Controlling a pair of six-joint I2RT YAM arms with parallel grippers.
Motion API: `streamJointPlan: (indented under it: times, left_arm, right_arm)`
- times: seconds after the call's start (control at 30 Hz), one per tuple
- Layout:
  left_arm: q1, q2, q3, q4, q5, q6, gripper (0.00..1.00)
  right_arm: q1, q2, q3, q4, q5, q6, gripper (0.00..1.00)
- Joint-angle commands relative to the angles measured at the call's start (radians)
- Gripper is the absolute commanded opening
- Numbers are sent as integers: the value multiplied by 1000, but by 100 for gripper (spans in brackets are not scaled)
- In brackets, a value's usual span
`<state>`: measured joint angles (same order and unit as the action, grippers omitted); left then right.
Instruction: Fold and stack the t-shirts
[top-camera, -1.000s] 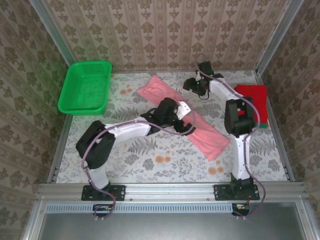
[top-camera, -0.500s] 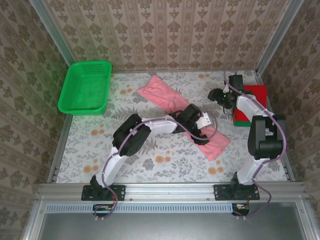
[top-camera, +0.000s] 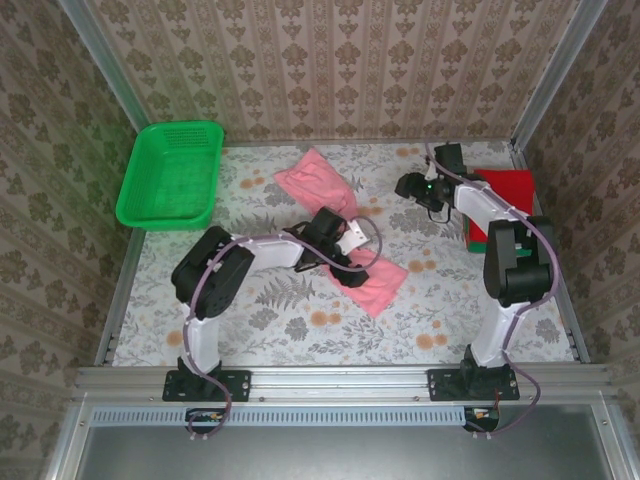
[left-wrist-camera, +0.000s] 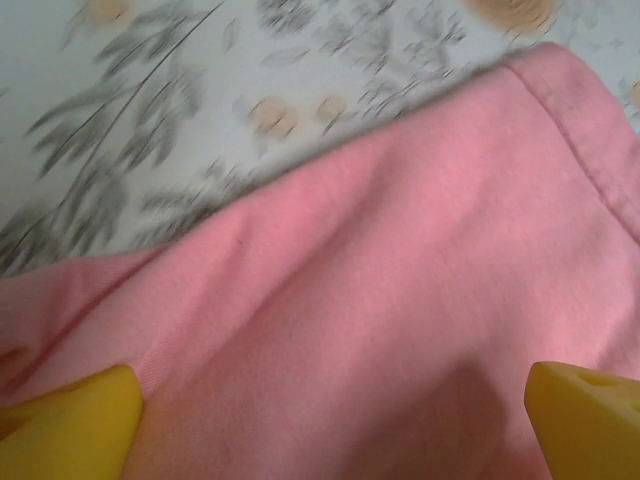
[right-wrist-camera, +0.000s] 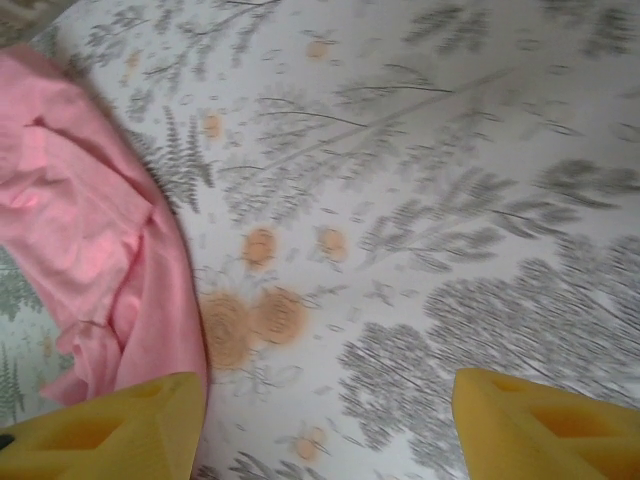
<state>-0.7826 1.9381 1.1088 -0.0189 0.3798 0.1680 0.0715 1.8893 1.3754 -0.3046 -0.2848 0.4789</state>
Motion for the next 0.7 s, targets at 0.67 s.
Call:
streamJointPlan:
  times: [0.67]
  left_arm:
    - [38, -193, -176, -192, 7, 28, 100]
  right_arm:
    - [328, 675, 820, -14, -185, 184, 61]
